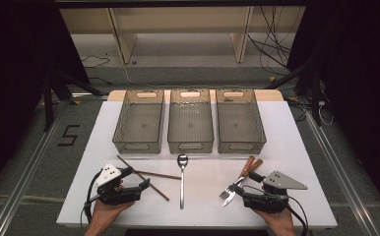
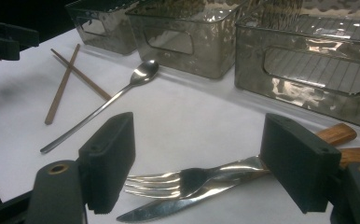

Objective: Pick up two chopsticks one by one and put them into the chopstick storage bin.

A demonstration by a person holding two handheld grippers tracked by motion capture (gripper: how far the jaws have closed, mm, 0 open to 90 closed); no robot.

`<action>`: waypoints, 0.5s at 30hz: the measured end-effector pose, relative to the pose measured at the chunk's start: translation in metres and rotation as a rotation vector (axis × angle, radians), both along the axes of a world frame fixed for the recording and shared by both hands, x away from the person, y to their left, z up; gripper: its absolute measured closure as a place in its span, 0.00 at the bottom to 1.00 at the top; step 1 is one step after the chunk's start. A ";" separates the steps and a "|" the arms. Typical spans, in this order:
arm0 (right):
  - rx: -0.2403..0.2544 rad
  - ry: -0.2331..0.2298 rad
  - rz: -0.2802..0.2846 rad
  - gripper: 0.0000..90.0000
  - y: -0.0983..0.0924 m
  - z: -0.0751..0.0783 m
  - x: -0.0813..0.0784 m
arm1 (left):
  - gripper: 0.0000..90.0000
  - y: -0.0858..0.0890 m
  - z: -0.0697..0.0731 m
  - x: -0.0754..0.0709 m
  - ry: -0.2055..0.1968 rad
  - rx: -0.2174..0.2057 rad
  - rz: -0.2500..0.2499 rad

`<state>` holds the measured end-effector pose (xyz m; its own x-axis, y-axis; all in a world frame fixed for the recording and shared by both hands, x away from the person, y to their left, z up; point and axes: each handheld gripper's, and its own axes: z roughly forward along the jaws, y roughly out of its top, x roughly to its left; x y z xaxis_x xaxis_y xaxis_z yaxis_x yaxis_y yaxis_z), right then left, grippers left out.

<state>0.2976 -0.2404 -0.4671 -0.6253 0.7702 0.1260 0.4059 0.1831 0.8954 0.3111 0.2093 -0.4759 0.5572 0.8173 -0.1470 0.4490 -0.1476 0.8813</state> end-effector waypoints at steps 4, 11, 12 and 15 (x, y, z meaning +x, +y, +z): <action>-0.002 -0.002 0.004 0.30 0.000 0.000 0.000 | 0.18 -0.002 0.007 0.004 0.007 0.067 -0.022; 0.001 -0.001 0.004 0.30 0.000 0.000 0.000 | 0.19 -0.005 0.030 0.025 0.033 0.261 -0.126; 0.002 0.000 0.004 0.30 -0.001 0.000 0.000 | 0.19 -0.005 0.030 0.025 0.033 0.261 -0.126; 0.003 0.002 0.006 0.30 0.000 0.000 0.001 | 0.20 -0.006 0.035 0.033 0.062 0.312 -0.157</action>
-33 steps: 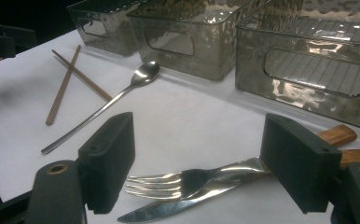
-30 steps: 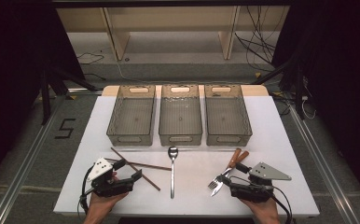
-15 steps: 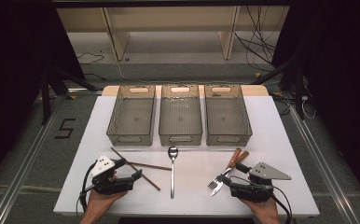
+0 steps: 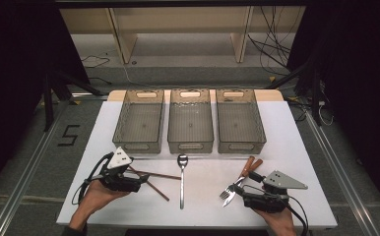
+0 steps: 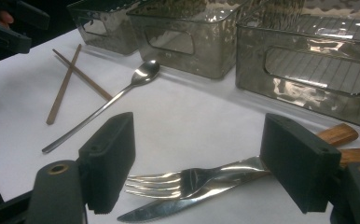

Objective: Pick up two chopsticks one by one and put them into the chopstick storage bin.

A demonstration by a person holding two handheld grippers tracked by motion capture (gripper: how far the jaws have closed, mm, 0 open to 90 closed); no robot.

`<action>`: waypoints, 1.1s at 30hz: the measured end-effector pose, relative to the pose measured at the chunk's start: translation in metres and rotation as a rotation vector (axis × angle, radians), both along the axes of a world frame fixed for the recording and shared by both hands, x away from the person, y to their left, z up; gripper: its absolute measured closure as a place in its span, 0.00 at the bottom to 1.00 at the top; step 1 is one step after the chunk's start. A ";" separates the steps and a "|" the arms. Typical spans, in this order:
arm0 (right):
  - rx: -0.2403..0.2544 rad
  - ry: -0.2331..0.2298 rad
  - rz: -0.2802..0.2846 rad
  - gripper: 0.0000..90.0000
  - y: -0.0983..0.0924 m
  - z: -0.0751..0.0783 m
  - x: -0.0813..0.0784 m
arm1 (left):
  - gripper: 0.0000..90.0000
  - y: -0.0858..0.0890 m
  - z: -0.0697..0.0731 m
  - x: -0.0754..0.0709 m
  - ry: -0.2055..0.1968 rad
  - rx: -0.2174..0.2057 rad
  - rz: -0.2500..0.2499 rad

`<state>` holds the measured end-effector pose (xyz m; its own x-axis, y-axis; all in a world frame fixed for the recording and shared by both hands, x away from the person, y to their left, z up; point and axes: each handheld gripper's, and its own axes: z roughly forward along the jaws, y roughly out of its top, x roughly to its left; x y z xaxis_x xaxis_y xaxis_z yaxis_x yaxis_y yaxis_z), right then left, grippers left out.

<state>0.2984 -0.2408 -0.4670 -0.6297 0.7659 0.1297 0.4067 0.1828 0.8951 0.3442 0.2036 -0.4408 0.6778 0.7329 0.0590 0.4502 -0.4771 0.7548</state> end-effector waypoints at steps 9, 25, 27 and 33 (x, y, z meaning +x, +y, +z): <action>0.002 0.005 0.005 0.30 0.000 0.000 0.000 | 0.21 -0.005 0.003 0.018 0.060 0.110 -0.069; 0.009 0.007 0.014 0.30 -0.001 0.001 0.000 | 0.31 -0.021 0.012 0.045 0.161 0.333 -0.199; 0.008 0.009 0.014 0.30 -0.001 0.001 0.000 | 0.34 -0.023 0.011 0.049 0.172 0.355 -0.218; 0.007 0.011 0.012 0.30 -0.001 0.001 0.000 | 0.41 -0.031 0.002 0.057 0.231 0.448 -0.292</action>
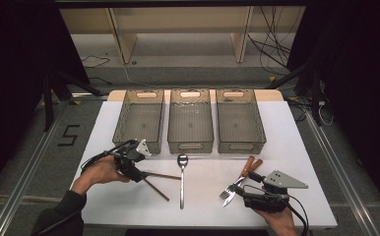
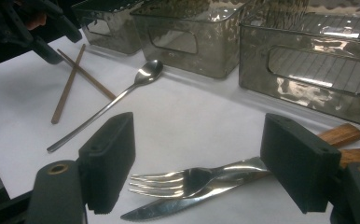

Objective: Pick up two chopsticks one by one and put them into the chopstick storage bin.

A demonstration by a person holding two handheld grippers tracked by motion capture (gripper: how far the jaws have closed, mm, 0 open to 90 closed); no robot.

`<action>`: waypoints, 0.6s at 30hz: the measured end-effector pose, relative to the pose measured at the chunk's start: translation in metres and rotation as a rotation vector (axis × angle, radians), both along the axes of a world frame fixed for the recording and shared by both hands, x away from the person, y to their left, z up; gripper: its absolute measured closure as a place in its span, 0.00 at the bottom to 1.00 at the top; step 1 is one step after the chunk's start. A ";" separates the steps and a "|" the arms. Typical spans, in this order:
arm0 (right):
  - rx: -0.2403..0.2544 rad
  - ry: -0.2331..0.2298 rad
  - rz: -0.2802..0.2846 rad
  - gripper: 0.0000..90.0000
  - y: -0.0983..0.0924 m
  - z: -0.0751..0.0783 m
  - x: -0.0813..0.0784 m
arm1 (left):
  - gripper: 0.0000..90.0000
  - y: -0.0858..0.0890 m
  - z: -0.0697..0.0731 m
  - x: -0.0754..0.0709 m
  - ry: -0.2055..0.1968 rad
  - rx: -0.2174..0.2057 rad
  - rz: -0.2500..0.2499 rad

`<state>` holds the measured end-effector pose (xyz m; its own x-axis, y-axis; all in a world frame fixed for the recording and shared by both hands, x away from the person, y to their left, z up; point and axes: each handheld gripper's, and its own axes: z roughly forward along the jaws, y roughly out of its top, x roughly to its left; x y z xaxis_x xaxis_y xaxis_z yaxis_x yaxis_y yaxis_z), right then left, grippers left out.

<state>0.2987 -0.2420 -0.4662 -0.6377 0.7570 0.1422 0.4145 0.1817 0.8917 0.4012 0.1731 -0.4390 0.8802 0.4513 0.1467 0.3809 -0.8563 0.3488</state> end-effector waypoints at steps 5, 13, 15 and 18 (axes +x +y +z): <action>-0.001 0.003 0.003 0.30 0.001 -0.001 0.000 | 0.49 -0.004 -0.003 0.006 0.016 0.034 -0.037; 0.005 0.007 -0.003 0.30 -0.001 0.000 0.001 | 0.57 -0.010 -0.007 0.013 0.039 0.087 -0.091; 0.004 0.008 -0.004 0.30 -0.001 0.000 0.001 | 0.59 -0.013 -0.011 0.014 0.058 0.085 -0.092; -0.001 0.012 -0.003 0.30 -0.001 -0.001 0.001 | 0.62 -0.014 -0.013 0.016 0.068 0.099 -0.108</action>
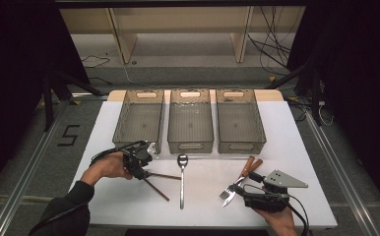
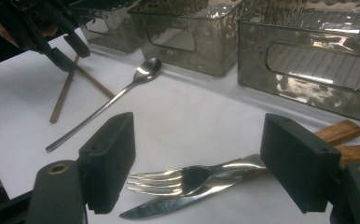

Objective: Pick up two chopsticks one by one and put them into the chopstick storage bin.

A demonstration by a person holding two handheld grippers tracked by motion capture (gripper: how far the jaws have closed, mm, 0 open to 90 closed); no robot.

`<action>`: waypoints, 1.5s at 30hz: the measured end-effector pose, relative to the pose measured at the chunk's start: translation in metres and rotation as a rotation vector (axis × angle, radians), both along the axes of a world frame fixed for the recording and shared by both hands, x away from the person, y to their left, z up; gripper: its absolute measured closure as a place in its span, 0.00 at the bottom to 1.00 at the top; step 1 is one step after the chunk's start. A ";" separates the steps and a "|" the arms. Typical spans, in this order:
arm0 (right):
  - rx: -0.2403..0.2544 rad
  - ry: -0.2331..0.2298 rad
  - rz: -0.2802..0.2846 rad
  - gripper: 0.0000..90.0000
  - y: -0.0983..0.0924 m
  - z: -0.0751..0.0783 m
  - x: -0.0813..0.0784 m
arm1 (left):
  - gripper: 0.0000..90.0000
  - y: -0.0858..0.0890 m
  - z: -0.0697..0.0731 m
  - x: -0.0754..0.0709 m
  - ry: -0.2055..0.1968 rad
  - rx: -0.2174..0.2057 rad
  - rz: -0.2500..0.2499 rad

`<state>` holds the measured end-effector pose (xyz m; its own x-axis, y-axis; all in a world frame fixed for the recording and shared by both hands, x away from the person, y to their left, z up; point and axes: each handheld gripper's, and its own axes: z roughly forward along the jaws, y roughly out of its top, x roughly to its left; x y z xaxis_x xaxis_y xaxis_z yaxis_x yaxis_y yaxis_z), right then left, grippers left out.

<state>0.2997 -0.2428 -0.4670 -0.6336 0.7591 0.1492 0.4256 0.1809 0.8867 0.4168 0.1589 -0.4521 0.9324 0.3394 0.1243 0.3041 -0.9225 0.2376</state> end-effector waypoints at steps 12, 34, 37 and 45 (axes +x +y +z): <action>-0.001 0.000 -0.006 0.30 0.000 0.000 0.000 | 0.74 -0.009 -0.010 0.005 0.037 0.074 -0.057; -0.010 0.004 -0.010 0.31 0.000 -0.001 0.001 | 0.93 -0.011 -0.010 -0.001 0.039 0.085 -0.158; -0.010 0.002 -0.010 0.31 0.000 -0.001 0.001 | 0.94 -0.011 -0.010 -0.001 0.033 0.086 -0.153; -0.011 0.005 -0.010 0.31 -0.001 -0.001 0.001 | 0.94 -0.008 0.006 -0.004 -0.016 0.045 -0.120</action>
